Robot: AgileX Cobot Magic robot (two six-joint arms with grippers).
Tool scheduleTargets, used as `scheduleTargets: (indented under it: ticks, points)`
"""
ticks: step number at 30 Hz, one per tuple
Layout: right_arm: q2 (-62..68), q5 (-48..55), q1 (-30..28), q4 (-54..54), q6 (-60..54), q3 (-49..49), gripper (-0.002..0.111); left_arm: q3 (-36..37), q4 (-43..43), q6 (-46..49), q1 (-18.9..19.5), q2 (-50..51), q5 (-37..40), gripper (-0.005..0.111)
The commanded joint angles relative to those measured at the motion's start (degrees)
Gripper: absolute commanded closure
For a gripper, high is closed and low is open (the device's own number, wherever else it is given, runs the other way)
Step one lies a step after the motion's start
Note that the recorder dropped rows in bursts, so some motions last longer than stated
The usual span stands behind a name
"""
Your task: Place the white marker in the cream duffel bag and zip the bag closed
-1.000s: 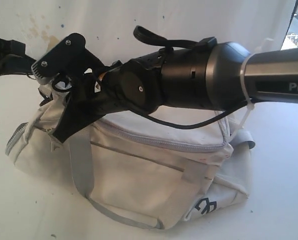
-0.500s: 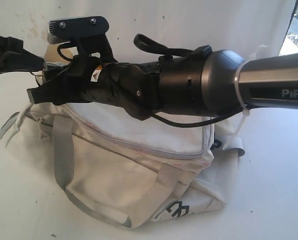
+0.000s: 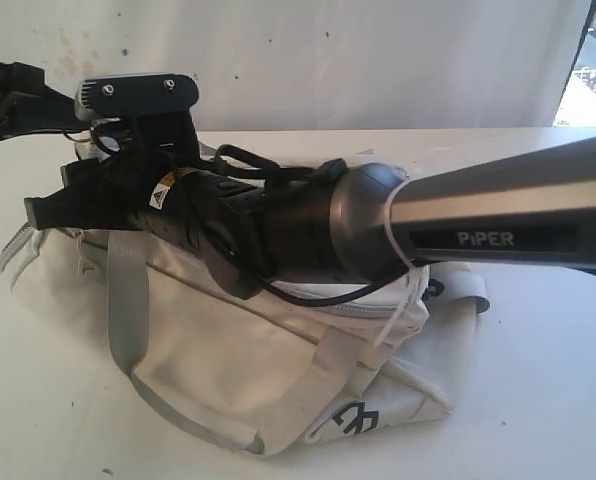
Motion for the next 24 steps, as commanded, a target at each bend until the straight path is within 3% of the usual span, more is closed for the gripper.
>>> scheduleTargets:
  ticks: [1, 4, 7, 15, 24]
  points:
    - [0.6, -2.6, 0.2, 0.1, 0.0, -0.2, 0.064, -0.4, 0.3, -2.1, 0.0, -0.3, 0.4, 0.107]
    - [0.6, -0.6, 0.2, 0.1, 0.0, -0.2, 0.082, -0.4, 0.8, -2.4, 0.1, -0.3, -0.6, 0.107]
    - [0.6, 4.0, 0.2, 0.1, -2.9, -0.2, 0.108, -0.4, 2.0, -4.7, 0.1, -0.3, -1.6, 0.107]
    - [0.6, 15.6, 0.2, 0.1, -11.8, -0.1, 0.108, -0.5, 13.7, -15.9, 0.2, -0.3, -6.7, 0.107]
    - [0.6, 21.4, 0.2, 0.1, -14.2, -0.1, 0.108, -0.5, 12.9, -16.2, 3.5, -0.3, -7.8, 0.107]
